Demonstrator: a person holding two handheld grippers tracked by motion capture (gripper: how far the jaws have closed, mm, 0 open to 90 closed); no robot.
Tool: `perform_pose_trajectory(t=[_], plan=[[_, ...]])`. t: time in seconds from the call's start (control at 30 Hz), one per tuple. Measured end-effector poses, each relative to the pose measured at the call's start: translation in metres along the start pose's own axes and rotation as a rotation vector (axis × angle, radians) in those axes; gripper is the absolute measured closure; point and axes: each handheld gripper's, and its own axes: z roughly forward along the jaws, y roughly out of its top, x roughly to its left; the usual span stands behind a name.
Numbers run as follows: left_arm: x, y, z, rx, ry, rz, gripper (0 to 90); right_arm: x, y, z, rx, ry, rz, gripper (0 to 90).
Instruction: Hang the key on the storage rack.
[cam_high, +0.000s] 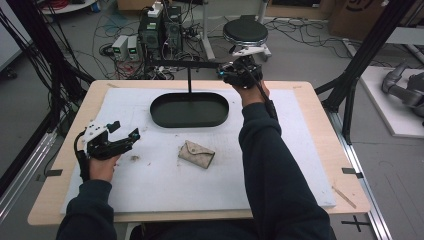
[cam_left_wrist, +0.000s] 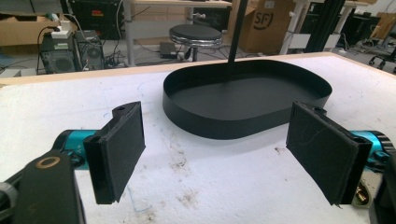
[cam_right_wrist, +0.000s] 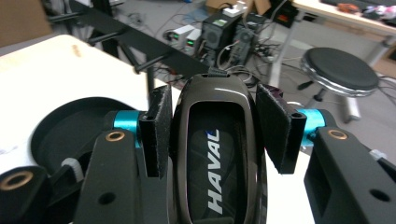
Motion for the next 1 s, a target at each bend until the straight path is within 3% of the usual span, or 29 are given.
perform_pose_trajectory(t=[0.2,0.57,0.7,1.0], plan=[[0.000,0.000,-0.001,-0.001,0.001,0.003,19.3,-0.006,-0.006,0.007,0.045,-0.042,0.024,49.6],[0.001,0.000,-0.002,-0.004,0.003,-0.003,19.3,-0.006,-0.020,0.023,0.149,-0.100,-0.004,49.5],[0.001,0.000,-0.001,-0.003,0.003,-0.002,19.3,-0.005,-0.028,0.031,0.190,-0.094,-0.011,49.5],[0.002,0.000,-0.003,-0.006,0.006,-0.004,19.2,0.004,-0.035,0.047,0.226,-0.056,-0.002,49.4]])
